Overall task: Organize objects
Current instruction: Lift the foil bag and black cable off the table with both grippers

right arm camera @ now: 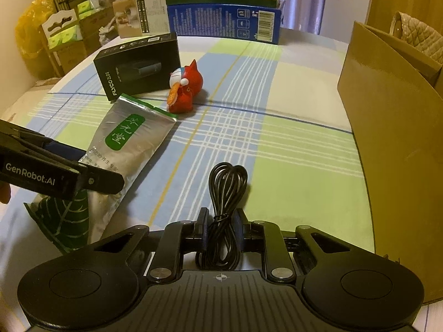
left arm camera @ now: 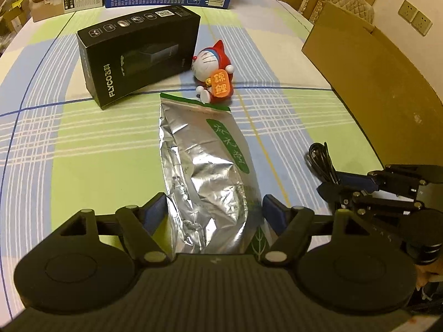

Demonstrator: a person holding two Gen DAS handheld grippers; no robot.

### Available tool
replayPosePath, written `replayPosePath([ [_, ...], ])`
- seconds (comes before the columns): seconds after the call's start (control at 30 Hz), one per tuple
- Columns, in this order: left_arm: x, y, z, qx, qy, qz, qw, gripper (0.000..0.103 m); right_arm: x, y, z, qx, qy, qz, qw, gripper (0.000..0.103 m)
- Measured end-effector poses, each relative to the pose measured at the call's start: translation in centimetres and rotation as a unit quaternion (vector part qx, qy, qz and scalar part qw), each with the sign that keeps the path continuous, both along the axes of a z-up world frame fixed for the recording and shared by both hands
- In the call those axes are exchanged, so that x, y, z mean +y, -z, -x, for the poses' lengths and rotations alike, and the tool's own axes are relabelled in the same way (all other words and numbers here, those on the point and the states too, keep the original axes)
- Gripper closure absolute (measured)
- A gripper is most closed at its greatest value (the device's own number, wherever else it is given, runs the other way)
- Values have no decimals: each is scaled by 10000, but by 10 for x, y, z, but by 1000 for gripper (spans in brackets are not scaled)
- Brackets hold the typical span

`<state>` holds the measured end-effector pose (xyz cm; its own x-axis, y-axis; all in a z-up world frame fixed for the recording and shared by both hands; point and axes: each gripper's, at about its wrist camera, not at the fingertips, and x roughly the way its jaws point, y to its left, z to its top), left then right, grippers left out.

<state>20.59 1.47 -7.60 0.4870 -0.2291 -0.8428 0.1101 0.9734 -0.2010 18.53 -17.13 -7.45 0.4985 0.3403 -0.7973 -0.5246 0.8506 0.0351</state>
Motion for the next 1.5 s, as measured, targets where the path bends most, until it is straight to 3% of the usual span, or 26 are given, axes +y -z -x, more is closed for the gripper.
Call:
replayPosePath([
  [0.07,0,0,0,12,4,6,10000,35,0,0,0,16,14,-15,10000,88],
  [0.1,-1,-1,0,13,17,3,10000,42,-1,-1,0,25,22,-27,10000,88],
  [0.13,-1,-1,0,7,51,110,9999,56,-1,-1,-1,35,32,-41,10000,88],
  [0.17,-1,-2,0,0,-8,233,9997,59,-2,-1,-1,41,42,-53,10000,88],
  [0.67,-7,-1,-7,-39,-62,47,10000,52,-2,-1,-2,34,49,-83,9999,88],
  [0.93,-11,-4,-8,-61,28,-68,10000,63,1,-4,-2,-32,87,-93,9999,88],
  [1.5,-15,-12,20,63,-201,49,9998,67,-7,-2,-2,137,173,-186,9996,89],
])
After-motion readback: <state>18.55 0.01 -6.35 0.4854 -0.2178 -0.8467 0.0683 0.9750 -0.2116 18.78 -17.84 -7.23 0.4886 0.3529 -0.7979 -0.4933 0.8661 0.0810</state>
